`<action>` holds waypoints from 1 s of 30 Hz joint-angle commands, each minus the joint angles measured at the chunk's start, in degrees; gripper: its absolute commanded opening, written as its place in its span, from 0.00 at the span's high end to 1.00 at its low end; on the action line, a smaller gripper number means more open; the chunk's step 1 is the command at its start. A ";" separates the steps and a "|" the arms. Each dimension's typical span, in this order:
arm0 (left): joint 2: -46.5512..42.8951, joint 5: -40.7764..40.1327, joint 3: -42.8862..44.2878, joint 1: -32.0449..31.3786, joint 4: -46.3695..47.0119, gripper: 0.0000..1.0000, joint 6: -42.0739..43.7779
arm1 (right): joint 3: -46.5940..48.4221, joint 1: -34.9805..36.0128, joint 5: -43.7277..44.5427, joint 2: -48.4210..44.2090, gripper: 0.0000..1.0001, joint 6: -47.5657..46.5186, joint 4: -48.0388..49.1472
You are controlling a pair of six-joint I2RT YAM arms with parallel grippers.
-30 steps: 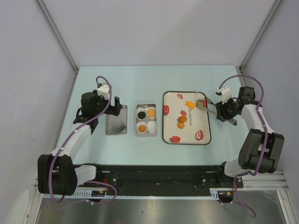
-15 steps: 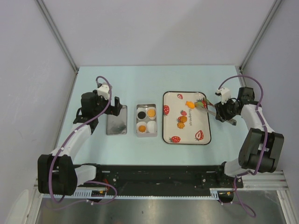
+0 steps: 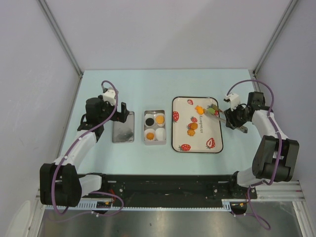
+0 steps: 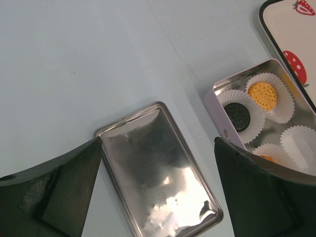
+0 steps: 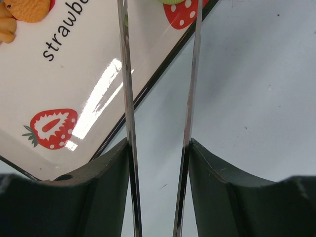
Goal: Pack the cookies
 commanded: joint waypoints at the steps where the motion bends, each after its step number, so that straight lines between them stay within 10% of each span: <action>1: -0.09 1.32 2.38 -0.36 0.86 0.00 0.86 | 0.12 1.25 1.04 0.39 0.48 -1.04 -0.11; 30: -0.62 1.32 1.85 -0.36 0.86 0.00 1.03 | 0.20 0.90 -0.89 -1.72 0.51 -3.41 -5.30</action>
